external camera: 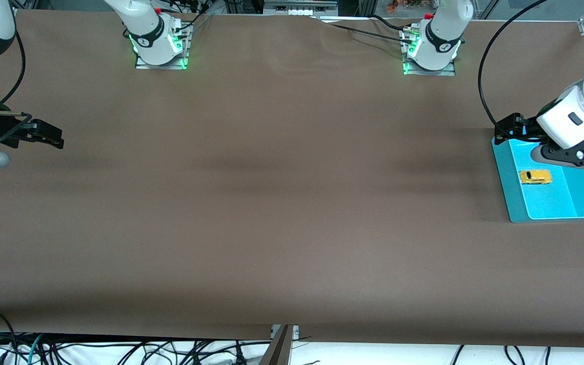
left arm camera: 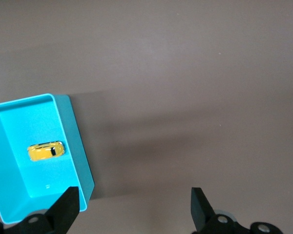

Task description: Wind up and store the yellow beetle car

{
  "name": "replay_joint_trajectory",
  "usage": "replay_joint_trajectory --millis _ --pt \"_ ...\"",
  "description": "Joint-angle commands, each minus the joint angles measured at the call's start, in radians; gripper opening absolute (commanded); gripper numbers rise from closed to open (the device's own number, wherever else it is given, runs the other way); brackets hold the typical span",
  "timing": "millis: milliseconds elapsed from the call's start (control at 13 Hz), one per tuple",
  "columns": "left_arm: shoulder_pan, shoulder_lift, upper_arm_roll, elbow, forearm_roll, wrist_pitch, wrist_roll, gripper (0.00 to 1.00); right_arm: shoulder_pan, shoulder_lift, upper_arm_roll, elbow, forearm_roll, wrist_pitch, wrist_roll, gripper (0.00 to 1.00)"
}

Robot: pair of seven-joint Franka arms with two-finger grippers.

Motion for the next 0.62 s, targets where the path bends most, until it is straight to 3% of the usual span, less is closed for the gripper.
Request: replay_joint_trajectory --millis 0,231,538 --pt "-0.089 -0.074 0.129 -0.088 -0.038 0.049 -0.021 1.00 -0.001 0.000 0.000 0.004 -0.012 0.001 0.015 1.00" --pt "-0.089 -0.146 0.130 -0.238 -0.052 0.176 -0.025 1.00 -0.001 0.000 0.000 0.004 -0.012 0.001 0.017 1.00" --pt "-0.082 -0.145 0.130 -0.237 -0.070 0.178 -0.031 1.00 -0.001 0.000 0.000 0.004 -0.010 0.002 0.015 1.00"
